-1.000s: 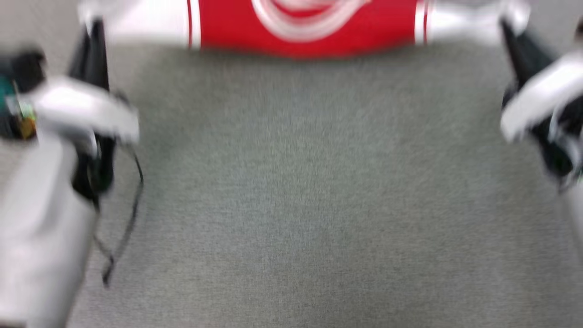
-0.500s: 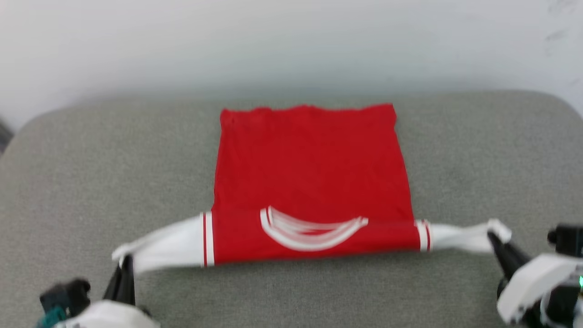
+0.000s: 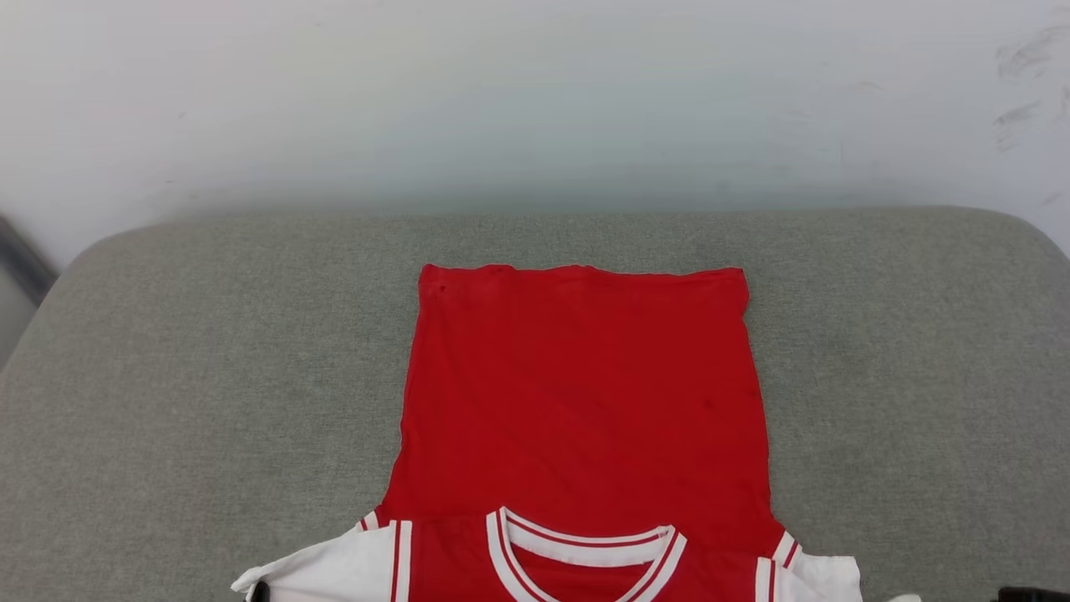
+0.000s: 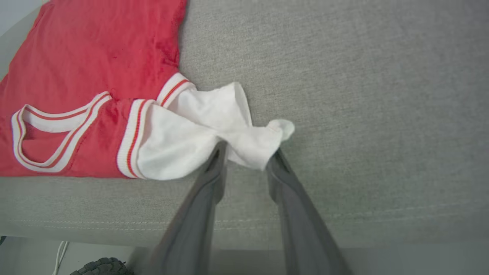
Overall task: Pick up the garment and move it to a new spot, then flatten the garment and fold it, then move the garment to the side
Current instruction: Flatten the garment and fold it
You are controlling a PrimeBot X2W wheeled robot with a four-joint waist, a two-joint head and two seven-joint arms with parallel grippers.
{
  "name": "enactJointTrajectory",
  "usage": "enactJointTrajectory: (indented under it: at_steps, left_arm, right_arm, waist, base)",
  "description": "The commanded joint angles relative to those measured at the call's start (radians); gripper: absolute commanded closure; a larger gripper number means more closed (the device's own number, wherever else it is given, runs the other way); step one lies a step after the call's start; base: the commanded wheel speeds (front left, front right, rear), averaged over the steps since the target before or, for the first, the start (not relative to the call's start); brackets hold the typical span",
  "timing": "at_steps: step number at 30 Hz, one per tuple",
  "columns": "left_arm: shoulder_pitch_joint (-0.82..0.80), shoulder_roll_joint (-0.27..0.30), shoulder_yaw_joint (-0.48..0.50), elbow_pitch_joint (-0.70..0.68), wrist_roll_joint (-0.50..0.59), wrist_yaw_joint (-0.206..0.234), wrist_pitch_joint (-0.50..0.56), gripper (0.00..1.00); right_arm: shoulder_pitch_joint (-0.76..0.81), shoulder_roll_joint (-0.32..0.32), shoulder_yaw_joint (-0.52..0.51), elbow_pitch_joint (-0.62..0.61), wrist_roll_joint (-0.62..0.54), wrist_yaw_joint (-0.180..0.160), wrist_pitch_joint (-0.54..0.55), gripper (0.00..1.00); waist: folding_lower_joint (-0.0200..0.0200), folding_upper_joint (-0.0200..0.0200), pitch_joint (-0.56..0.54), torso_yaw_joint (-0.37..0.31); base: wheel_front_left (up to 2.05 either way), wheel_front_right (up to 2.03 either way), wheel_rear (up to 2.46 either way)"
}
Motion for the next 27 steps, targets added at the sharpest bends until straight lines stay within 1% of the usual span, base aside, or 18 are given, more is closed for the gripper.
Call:
enactJointTrajectory:
  at_steps: [1,3,5,6,7,9,11,13,16,17,22,27]
  left_arm:
    - [-0.013,0.001,0.002,-0.002,0.006,-0.006,-0.007,1.0]
    - [-0.029,0.001,0.001,-0.003,0.017,-0.015,-0.014,1.0]
    - [-0.04,0.001,-0.006,-0.007,0.03,-0.02,-0.017,1.0]
    - [-0.047,0.011,-0.013,-0.008,0.047,-0.017,-0.019,1.0]
    - [-0.055,0.015,-0.019,-0.013,0.057,-0.013,-0.019,1.0]
    - [-0.078,0.021,-0.026,-0.03,0.076,-0.012,-0.018,1.0]
    - [-0.111,0.029,-0.03,-0.051,0.091,-0.01,-0.016,1.0]
    - [-0.141,0.037,-0.035,-0.074,0.112,-0.011,-0.015,1.0]
    - [-0.201,0.037,-0.045,-0.112,0.139,-0.016,-0.016,1.0]
    - [-0.218,0.033,-0.046,-0.119,0.142,-0.018,-0.018,1.0]
    - [-0.3,0.016,-0.063,-0.168,0.177,-0.031,-0.023,1.0]
    - [-0.364,-0.006,-0.082,-0.194,0.203,-0.051,-0.028,1.0]
  right_arm:
    - [-0.013,0.004,-0.008,-0.017,-0.003,-0.001,-0.006,0.0]
    - [-0.05,0.008,-0.019,-0.032,-0.004,-0.001,-0.012,0.0]
    - [-0.093,-0.005,-0.031,-0.043,-0.024,-0.001,-0.018,0.0]
    - [-0.126,-0.015,-0.032,-0.046,-0.035,-0.001,-0.02,0.0]
    - [-0.167,-0.008,-0.035,-0.046,-0.021,-0.001,-0.027,0.0]
    - [-0.246,-0.032,-0.039,-0.027,-0.032,-0.001,-0.023,0.0]
    - [-0.351,-0.043,-0.047,0.001,-0.02,0.0,-0.02,0.0]
    - [-0.457,-0.058,-0.056,0.052,-0.026,-0.001,0.007,0.0]
    - [-0.626,-0.087,-0.066,0.142,-0.041,-0.001,0.054,0.0]
    - [-0.677,-0.087,-0.067,0.179,-0.04,-0.001,0.074,0.0]
    - [-0.925,-0.131,-0.083,0.356,-0.08,-0.001,0.217,0.0]
    - [-1.099,-0.152,-0.092,0.499,-0.131,-0.001,0.362,0.0]
  waist:
    - [0.0003,0.0,0.003,0.001]
    - [0.0003,0.0,0.006,0.0]
    - [0.0003,0.0,0.012,-0.001]
    - [0.0003,0.0,0.016,0.0]
    - [0.0003,0.0,0.021,0.001]
    - [0.0003,0.0,0.045,0.01]
    - [0.0003,0.0,0.083,0.023]
    - [0.0003,0.0,0.131,0.038]
    - [0.0003,0.0,0.21,0.073]
    - [0.0003,0.0,0.229,0.083]
    - [0.0003,0.0,0.347,0.139]
    - [0.0003,0.0,0.439,0.188]
  base:
    - [0.0,0.0,0.0]
    - [0.0,0.0,0.0]
    - [0.0,0.0,0.0]
    - [0.0,0.0,0.0]
    - [0.0,0.0,0.0]
    - [0.0,0.0,0.0]
    - [0.0,0.0,0.0]
    - [0.0,0.0,0.0]
    - [0.0,0.0,0.0]
    - [0.0,0.0,0.0]
    - [0.0,0.0,0.0]
    - [0.0,0.0,0.0]
